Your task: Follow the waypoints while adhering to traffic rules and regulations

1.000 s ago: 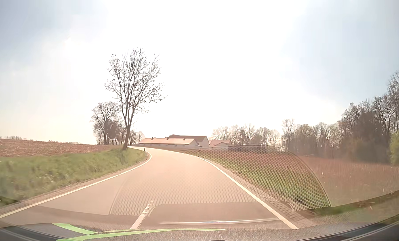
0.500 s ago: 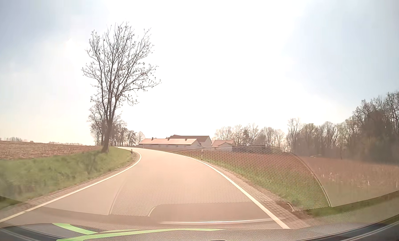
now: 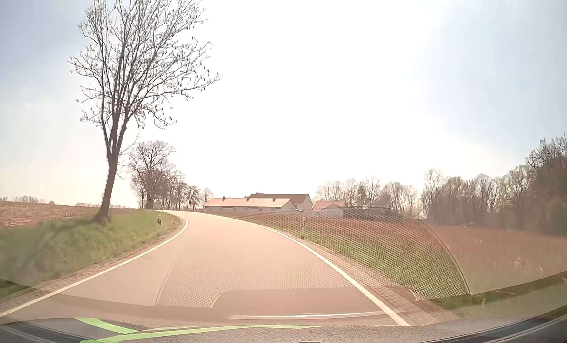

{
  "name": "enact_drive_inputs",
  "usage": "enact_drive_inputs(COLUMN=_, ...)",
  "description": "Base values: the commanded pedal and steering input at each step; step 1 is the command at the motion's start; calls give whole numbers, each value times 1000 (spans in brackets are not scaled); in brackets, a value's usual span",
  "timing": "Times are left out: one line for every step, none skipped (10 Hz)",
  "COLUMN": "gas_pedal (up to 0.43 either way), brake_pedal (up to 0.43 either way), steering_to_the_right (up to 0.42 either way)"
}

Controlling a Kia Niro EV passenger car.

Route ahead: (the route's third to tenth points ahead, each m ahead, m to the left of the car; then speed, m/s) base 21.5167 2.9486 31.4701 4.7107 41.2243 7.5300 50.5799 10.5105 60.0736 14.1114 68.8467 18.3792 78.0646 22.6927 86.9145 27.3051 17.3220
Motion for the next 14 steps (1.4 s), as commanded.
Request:
enact_drive_inputs(gas_pedal=461, brake_pedal=0, steering_to_the_right=-36)
enact_drive_inputs(gas_pedal=449, brake_pedal=0, steering_to_the_right=-40)
enact_drive_inputs(gas_pedal=421, brake_pedal=0, steering_to_the_right=-44)
enact_drive_inputs(gas_pedal=409, brake_pedal=0, steering_to_the_right=-46)
enact_drive_inputs(gas_pedal=398, brake_pedal=0, steering_to_the_right=-47)
enact_drive_inputs(gas_pedal=390, brake_pedal=0, steering_to_the_right=-48)
enact_drive_inputs(gas_pedal=390, brake_pedal=0, steering_to_the_right=-50)
enact_drive_inputs(gas_pedal=378, brake_pedal=0, steering_to_the_right=-50)
enact_drive_inputs(gas_pedal=378, brake_pedal=0, steering_to_the_right=-50)
enact_drive_inputs(gas_pedal=378, brake_pedal=0, steering_to_the_right=-51)
enact_drive_inputs(gas_pedal=378, brake_pedal=0, steering_to_the_right=-51)
enact_drive_inputs(gas_pedal=378, brake_pedal=0, steering_to_the_right=-51)
enact_drive_inputs(gas_pedal=378, brake_pedal=0, steering_to_the_right=-50)
enact_drive_inputs(gas_pedal=370, brake_pedal=0, steering_to_the_right=-48)
